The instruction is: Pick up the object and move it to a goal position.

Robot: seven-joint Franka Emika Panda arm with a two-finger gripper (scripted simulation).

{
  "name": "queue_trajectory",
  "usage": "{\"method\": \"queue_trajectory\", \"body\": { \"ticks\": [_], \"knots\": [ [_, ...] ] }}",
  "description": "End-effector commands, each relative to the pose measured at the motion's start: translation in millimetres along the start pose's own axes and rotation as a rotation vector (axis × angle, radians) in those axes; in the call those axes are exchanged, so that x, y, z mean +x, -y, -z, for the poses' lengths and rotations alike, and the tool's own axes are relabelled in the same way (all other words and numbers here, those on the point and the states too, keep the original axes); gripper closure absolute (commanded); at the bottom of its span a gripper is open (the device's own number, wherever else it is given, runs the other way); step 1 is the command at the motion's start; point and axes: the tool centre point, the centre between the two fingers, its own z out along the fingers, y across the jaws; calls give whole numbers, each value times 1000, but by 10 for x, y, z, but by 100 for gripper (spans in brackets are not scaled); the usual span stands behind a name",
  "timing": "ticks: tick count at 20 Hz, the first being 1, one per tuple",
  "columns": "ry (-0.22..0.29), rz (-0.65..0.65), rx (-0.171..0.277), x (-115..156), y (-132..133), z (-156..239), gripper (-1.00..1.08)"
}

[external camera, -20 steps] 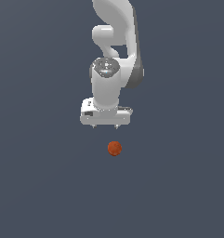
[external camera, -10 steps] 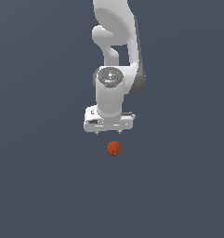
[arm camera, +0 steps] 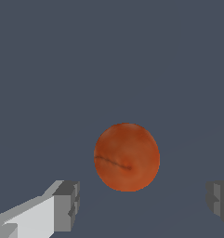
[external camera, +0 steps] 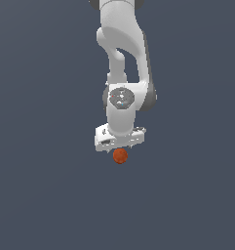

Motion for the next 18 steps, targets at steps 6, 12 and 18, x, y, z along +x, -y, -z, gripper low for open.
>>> {"method": "queue_trajectory", "body": {
  "ticks": [6, 12, 18],
  "knots": [
    [-3, 18, 5, 43, 29, -61, -92],
    [-4, 19, 5, 42, 32, -257, -92],
    [-5, 21, 6, 43, 36, -535, -92]
  ]
}}
